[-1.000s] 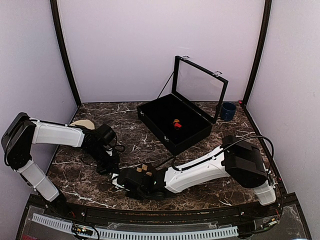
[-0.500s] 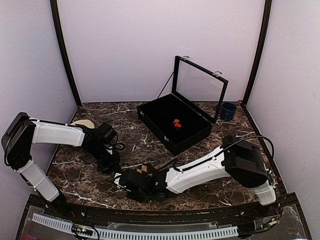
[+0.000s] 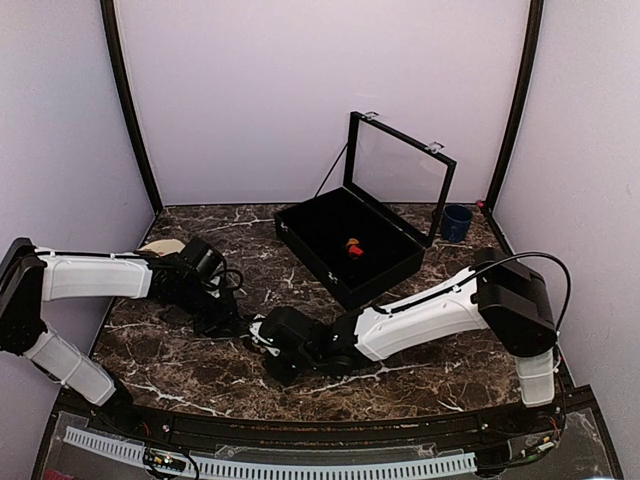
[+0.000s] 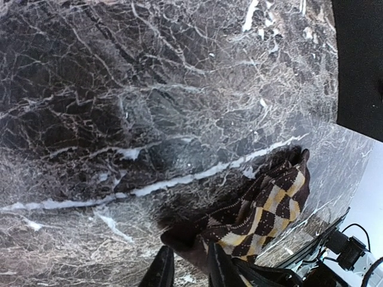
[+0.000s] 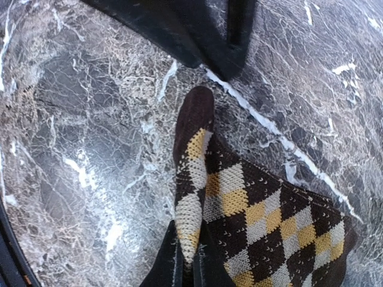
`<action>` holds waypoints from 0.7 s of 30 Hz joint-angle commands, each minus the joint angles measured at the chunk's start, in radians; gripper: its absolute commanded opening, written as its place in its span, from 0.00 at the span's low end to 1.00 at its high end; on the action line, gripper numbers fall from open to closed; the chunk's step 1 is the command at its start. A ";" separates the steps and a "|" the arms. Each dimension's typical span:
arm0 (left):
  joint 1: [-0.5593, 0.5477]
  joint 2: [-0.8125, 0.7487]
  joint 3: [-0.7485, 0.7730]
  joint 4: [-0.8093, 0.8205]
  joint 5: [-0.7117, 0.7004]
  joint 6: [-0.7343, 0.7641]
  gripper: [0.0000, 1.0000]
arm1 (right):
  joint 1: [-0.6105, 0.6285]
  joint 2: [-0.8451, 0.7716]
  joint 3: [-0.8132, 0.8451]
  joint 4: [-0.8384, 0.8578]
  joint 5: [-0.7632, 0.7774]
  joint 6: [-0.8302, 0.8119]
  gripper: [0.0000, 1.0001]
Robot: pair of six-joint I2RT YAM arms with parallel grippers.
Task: Roll the socks
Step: Roll the sock at the center of the board.
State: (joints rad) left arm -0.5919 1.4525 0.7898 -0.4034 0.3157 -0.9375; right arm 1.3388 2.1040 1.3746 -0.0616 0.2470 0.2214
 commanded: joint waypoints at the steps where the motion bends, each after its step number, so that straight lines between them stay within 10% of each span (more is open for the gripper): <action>1: 0.002 -0.081 -0.076 0.094 -0.025 -0.018 0.23 | -0.017 -0.056 -0.040 0.016 -0.078 0.118 0.00; 21: -0.109 -0.134 -0.090 0.187 -0.049 0.199 0.13 | -0.039 -0.150 -0.369 0.375 -0.150 0.538 0.00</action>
State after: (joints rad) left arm -0.6601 1.2991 0.6586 -0.2146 0.2855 -0.8219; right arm 1.3060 1.9888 1.0687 0.1867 0.1001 0.6464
